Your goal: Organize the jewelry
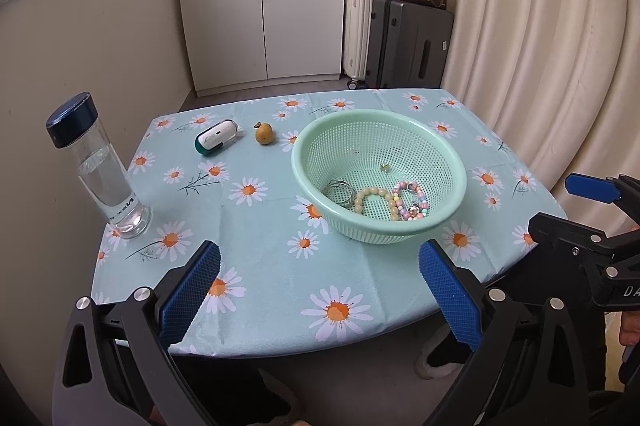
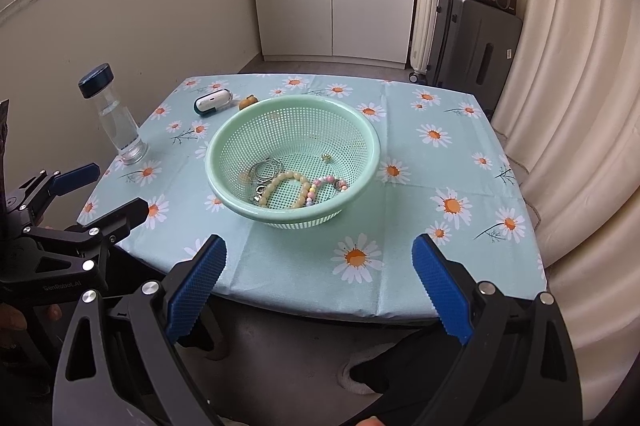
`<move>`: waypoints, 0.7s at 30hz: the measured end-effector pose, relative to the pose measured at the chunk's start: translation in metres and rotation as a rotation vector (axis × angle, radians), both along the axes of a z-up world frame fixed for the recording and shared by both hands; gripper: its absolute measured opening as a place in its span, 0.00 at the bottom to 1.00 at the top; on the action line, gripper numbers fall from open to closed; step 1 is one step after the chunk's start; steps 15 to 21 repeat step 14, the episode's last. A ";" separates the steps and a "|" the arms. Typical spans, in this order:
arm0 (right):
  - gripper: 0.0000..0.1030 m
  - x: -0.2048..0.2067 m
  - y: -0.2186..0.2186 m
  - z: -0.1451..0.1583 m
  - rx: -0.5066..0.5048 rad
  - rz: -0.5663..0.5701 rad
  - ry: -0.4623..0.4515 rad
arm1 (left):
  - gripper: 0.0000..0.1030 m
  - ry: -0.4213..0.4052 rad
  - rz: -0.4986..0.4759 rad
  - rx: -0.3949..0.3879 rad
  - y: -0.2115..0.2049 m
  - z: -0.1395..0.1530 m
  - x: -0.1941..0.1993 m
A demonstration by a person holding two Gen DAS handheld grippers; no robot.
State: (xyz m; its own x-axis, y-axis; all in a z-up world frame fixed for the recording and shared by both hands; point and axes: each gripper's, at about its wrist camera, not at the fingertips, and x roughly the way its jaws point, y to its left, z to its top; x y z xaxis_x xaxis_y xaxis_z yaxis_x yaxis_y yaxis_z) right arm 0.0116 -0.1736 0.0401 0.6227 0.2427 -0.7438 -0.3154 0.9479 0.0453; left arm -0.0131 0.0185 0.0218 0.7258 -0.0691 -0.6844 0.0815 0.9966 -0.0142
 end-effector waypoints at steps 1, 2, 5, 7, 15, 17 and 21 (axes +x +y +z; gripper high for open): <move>0.90 0.000 -0.001 0.000 0.000 -0.003 -0.001 | 0.94 -0.002 -0.004 -0.001 -0.001 0.001 -0.001; 0.90 0.001 -0.001 0.000 0.000 -0.003 0.002 | 0.94 -0.004 -0.005 -0.001 -0.001 0.001 -0.001; 0.90 0.001 -0.001 0.000 0.000 -0.007 0.004 | 0.94 -0.008 -0.003 -0.010 0.000 0.002 -0.001; 0.90 0.000 0.000 0.000 -0.001 -0.005 0.003 | 0.94 -0.011 -0.007 -0.021 0.000 0.003 -0.001; 0.90 0.000 0.001 0.000 0.001 -0.001 0.013 | 0.94 -0.003 -0.011 -0.004 -0.001 0.005 0.001; 0.90 0.000 0.001 0.000 0.001 -0.001 0.013 | 0.94 -0.003 -0.011 -0.004 -0.001 0.005 0.001; 0.90 0.000 0.001 0.000 0.001 -0.001 0.013 | 0.94 -0.003 -0.011 -0.004 -0.001 0.005 0.001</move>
